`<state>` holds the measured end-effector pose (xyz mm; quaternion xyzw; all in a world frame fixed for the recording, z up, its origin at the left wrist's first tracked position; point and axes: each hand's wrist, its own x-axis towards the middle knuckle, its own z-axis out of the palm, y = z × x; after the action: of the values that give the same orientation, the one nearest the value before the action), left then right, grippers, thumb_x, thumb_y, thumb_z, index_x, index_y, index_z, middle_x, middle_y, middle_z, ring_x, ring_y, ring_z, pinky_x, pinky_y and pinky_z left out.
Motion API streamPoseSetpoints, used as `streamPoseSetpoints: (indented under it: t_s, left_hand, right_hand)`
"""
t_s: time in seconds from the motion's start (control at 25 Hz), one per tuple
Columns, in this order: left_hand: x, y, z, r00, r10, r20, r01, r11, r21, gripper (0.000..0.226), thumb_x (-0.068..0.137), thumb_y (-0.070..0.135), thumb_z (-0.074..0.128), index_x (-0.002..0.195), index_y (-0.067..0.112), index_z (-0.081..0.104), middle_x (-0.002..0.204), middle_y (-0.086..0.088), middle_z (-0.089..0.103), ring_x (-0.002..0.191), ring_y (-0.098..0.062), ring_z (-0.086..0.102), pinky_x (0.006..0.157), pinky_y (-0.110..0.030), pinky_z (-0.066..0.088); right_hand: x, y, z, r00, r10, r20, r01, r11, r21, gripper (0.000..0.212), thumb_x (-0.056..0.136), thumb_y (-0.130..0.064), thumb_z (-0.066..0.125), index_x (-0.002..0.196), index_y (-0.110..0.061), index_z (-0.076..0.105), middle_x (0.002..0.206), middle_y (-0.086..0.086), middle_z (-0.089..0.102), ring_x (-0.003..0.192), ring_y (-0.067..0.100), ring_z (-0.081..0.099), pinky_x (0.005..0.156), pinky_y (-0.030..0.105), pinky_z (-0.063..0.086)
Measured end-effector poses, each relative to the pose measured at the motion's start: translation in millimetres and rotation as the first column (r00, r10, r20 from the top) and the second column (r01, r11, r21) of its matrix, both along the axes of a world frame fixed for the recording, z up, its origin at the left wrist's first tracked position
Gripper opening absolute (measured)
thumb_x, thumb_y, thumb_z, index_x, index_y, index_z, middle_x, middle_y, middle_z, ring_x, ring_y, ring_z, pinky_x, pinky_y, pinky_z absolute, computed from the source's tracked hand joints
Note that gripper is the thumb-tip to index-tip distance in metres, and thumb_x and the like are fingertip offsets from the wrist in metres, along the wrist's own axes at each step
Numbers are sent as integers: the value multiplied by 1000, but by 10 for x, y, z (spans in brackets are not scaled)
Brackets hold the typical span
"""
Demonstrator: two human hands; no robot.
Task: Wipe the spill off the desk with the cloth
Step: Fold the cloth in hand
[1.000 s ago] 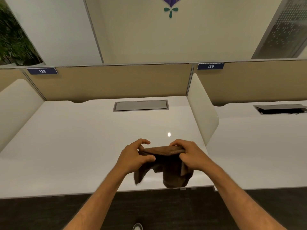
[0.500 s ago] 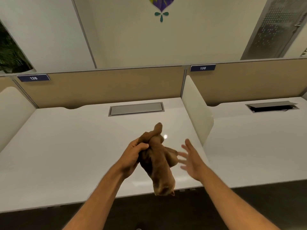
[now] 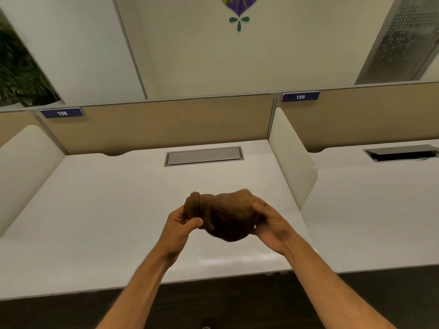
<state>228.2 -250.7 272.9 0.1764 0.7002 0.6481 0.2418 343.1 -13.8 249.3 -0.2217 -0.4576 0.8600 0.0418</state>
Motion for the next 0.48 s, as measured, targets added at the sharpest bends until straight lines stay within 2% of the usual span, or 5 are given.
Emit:
streamPoseSetpoints:
  t_s: [0.12, 0.24, 0.36, 0.44, 0.48]
  left_hand:
    - [56, 51, 27, 1000, 10, -18, -10, 1000, -5, 21, 96, 29, 68, 116, 28, 75, 110, 4, 80, 112, -13, 72, 98, -25, 48]
    - [66, 134, 8, 994, 30, -109, -46, 988, -144, 32, 87, 47, 68, 112, 28, 73, 123, 0, 69, 114, -12, 62, 104, -34, 44]
    - [42, 214, 6, 965, 16, -260, -94, 953, -287, 21, 94, 40, 72, 111, 29, 71, 124, 3, 57, 114, -12, 51, 94, -24, 42]
    - [31, 248, 17, 938, 46, -343, -141, 956, -259, 16, 95, 32, 73, 110, 25, 71, 115, 4, 57, 112, -13, 52, 89, -16, 47]
    - [34, 263, 24, 927, 78, -367, -173, 957, -233, 16, 95, 28, 74, 109, 22, 70, 115, 5, 56, 112, -13, 53, 85, -10, 49]
  right_hand:
    - [29, 32, 1, 999, -39, 12, 39, 999, -17, 46, 77, -53, 76, 113, -24, 78, 123, 6, 73, 122, 31, 62, 88, 45, 59]
    - [39, 39, -45, 999, -32, 24, 31, 997, 72, 34, 88, -35, 71, 119, -23, 75, 128, 8, 70, 122, 32, 61, 86, 42, 59]
    - [59, 115, -14, 998, -64, 25, 62, 995, 81, 52, 88, -12, 73, 136, -26, 60, 134, 10, 60, 122, 34, 58, 88, 40, 60]
    - [99, 196, 6, 999, -46, 17, 42, 984, 173, 70, 88, -4, 73, 146, -36, 48, 132, 0, 53, 122, 31, 56, 88, 37, 61]
    - [119, 235, 13, 1000, -25, 17, 20, 970, 243, 72, 89, -1, 72, 146, -38, 47, 132, -2, 52, 121, 30, 56, 88, 36, 61]
